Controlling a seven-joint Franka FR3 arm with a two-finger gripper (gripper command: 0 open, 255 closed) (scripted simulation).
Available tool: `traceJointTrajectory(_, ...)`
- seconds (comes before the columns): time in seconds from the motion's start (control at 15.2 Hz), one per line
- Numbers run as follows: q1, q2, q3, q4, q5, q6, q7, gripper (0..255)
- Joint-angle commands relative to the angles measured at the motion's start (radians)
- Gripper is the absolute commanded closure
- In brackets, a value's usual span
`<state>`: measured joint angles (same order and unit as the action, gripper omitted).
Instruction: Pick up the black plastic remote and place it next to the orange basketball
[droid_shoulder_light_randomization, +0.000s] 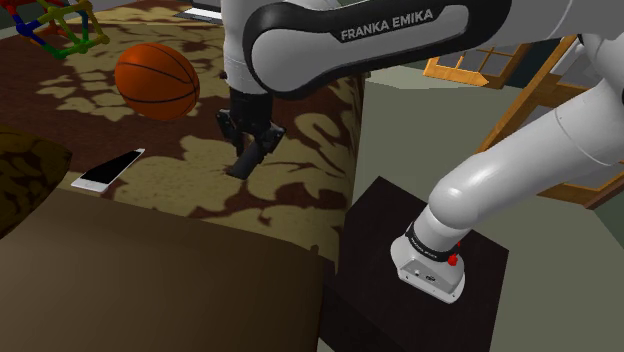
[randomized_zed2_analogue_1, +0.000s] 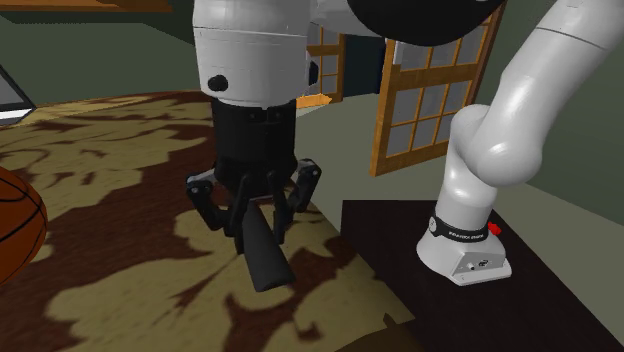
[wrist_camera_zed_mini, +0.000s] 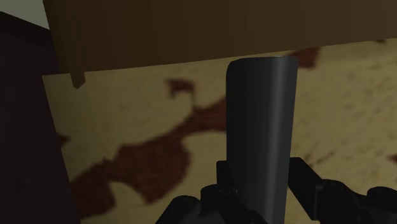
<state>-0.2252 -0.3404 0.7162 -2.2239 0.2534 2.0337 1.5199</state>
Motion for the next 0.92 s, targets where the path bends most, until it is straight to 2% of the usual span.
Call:
traceJointTrajectory(0.0,0.001,-0.01,-0.008,0.02,0.002,-0.029,-0.002,255)
traceJointTrajectory(0.86,-0.005,-0.028,-0.042,0.178,-0.009,-0.205,0.001,255)
